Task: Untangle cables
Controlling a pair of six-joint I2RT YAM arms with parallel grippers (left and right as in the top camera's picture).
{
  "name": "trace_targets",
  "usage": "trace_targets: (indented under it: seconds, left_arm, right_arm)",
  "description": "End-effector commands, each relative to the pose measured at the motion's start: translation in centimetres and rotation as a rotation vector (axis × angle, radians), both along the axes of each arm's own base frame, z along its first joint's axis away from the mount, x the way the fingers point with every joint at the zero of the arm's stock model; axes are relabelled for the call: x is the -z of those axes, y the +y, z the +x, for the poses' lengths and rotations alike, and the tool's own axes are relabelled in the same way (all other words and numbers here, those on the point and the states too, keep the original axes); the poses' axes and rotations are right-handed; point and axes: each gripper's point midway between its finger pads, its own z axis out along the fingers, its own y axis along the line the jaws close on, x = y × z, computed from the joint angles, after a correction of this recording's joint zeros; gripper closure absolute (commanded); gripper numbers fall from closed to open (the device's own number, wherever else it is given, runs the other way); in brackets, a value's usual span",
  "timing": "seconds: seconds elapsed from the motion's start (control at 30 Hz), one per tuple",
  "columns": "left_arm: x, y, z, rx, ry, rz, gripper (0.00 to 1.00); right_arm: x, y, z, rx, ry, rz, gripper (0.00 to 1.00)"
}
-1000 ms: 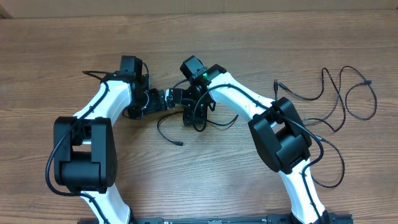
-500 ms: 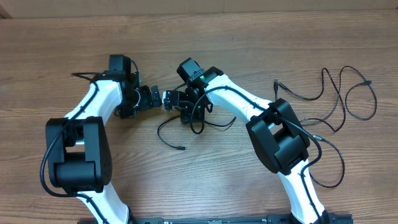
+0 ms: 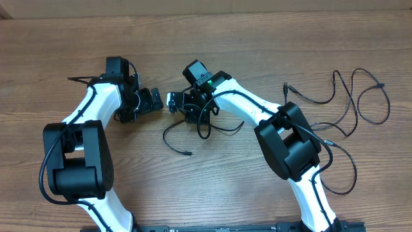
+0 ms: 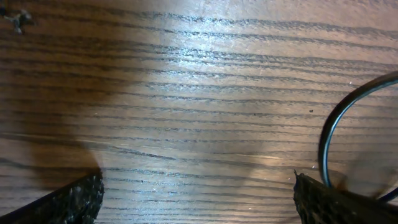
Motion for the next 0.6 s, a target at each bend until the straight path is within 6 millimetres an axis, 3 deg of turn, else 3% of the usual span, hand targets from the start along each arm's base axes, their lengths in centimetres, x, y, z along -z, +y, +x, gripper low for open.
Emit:
trace_targets:
  seconds: [0.0,0.23,0.57]
  left_arm:
    - [5.8,1.7,-4.7,-0.025,0.202,0.059,0.00]
    - [5.8,1.7,-4.7,-0.025,0.202,0.059,0.00]
    - [5.8,1.7,-4.7,-0.025,0.202,0.059,0.00]
  right_arm:
    - [2.2,-1.5,-0.5,0.006,-0.004,-0.092,0.96]
    - [0.7,-1.7,-0.8,0.013,0.006,-0.096,0.96]
    - [-8.1,-1.3,1.8,0.204,-0.061,0.019,0.96]
